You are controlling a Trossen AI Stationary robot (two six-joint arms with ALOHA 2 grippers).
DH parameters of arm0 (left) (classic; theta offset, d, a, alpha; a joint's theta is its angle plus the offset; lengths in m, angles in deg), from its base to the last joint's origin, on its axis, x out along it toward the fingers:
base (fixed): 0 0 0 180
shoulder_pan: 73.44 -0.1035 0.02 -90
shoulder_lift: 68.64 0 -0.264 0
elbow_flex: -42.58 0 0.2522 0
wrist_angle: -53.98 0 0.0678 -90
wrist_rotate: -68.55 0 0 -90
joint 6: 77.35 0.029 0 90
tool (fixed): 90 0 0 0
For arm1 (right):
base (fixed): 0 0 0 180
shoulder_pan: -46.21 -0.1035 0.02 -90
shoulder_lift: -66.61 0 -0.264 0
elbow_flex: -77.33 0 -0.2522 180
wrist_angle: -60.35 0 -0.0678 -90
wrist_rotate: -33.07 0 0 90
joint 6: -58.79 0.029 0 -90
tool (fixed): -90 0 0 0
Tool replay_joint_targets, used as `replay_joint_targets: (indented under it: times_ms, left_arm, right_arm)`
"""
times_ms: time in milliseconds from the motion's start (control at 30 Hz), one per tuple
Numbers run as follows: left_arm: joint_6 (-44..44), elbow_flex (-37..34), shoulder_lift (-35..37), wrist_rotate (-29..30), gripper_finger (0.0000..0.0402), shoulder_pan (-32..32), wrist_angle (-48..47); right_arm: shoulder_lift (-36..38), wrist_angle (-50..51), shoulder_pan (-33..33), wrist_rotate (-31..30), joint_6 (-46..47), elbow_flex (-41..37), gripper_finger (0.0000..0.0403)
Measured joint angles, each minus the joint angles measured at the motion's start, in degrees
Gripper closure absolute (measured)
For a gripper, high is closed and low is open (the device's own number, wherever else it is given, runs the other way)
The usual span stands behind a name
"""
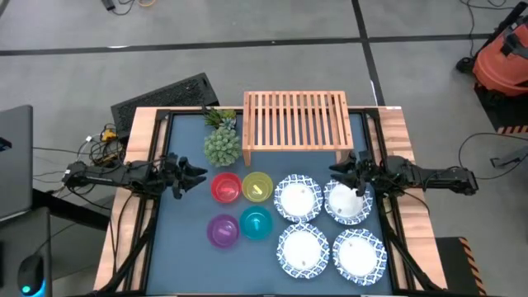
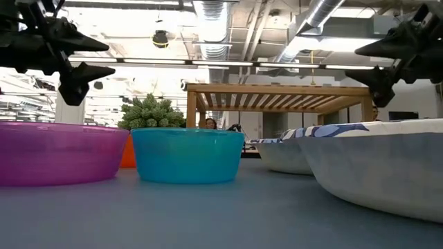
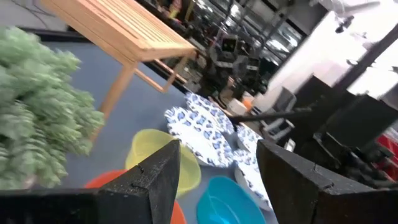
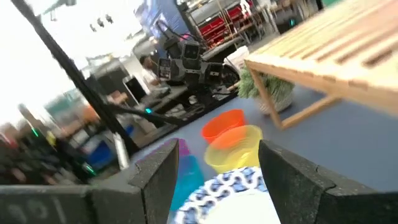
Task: Place and stack bowls onto a shelf
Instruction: Put the white patterned bowl on the shelf
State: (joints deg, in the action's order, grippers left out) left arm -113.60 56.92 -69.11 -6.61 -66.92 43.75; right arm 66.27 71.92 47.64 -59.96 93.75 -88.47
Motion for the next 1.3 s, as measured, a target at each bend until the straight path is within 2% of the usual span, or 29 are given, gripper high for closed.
replay_joint_targets:
  times_ms: [167,367,700,900,1100,1300]
  left_arm:
    - [-5.4,0.0,0.0,5.3,0.0205,0.0,0.5]
    - [-13.0,0.0,0.0,6.6,0.0205,0.0,0.8]
    - [-17.2,0.0,0.0,6.6,0.0205,0.0,0.7]
    - [-17.6,0.0,0.0,6.6,0.0205,0.0,0.7]
    - [-17.6,0.0,0.0,7.0,0.0205,0.0,0.7]
    - [-19.7,0.0,0.0,7.7,0.0205,0.0,0.7]
  right_arm:
    - [0.0,-0.2,0.2,0.0,23.3,0.0,0.0154]
    - [0.0,-0.2,0.2,0.0,33.6,0.0,0.0154]
    - [0.0,-0.9,-0.1,0.0,35.8,0.0,0.0154]
    - [0.0,-9.6,-1.1,-0.1,35.3,0.2,0.0154]
    - [0.0,-9.6,-1.1,-0.1,33.9,6.2,0.0154]
    - [-1.7,-9.6,-1.1,-0.8,24.9,16.5,0.0154]
